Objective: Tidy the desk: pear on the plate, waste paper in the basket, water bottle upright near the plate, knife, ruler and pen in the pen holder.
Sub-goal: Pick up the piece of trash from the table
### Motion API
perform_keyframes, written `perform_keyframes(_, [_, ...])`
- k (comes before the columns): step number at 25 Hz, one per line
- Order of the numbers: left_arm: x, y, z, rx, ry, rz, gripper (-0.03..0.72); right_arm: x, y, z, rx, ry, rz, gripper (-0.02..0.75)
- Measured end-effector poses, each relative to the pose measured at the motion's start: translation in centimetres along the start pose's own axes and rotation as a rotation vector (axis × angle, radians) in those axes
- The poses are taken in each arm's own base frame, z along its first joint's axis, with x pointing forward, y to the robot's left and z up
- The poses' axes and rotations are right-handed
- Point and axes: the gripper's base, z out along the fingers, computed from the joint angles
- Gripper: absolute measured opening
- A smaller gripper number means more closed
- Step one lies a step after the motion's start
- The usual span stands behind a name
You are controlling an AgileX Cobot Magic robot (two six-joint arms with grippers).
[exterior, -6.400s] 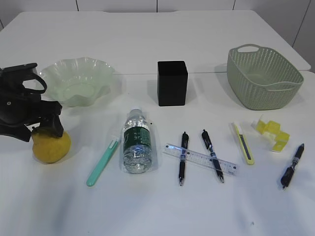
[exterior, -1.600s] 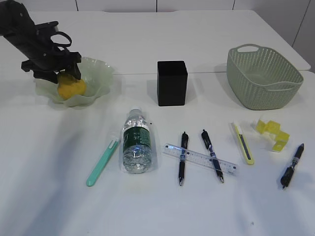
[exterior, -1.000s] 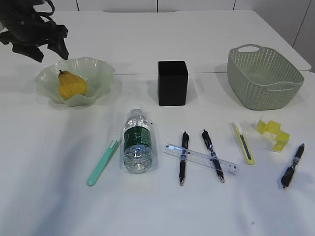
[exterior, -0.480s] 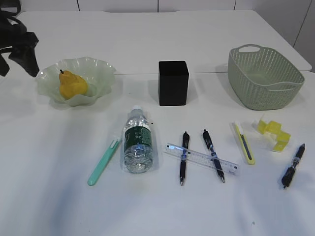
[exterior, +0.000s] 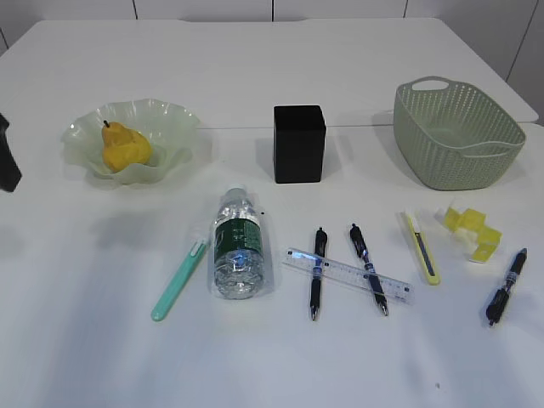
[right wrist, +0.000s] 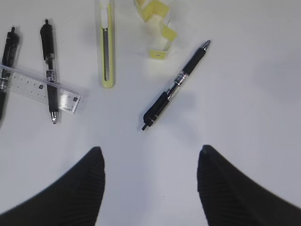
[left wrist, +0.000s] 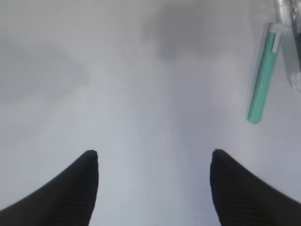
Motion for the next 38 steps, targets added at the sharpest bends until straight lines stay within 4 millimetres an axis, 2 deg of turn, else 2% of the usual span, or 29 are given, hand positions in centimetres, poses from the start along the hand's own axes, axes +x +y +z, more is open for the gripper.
perform_keyframes(4, [2.8, -0.1, 1.0, 0.018, 0.058, -0.020, 0.527, -2.4, 0.2, 1.1, 0.002, 0.022, -0.016, 0.459])
perform_keyframes(8, [4.4, 0.0, 1.8, 0.023, 0.102, -0.030, 0.527, -4.6, 0.3, 3.3, 0.007, 0.074, -0.025, 0.459])
perform_keyframes(17, [4.8, 0.0, 1.9, 0.024, 0.100, -0.031, 0.520, -8.9, 0.3, 9.8, 0.042, 0.194, -0.053, 0.459])
perform_keyframes(22, [4.8, 0.0, 1.9, 0.024, 0.100, -0.030, 0.519, -10.0, 0.0, 13.2, 0.074, 0.258, -0.082, 0.459])
perform_keyframes(27, [4.8, 0.0, 1.9, 0.024, 0.097, -0.029, 0.519, -10.6, -0.1, 15.6, 0.087, 0.295, -0.094, 0.460])
perform_keyframes(38, [4.7, 0.0, 1.9, 0.023, 0.084, -0.029, 0.519, -10.1, -0.3, 20.2, 0.096, 0.352, -0.107, 0.459])
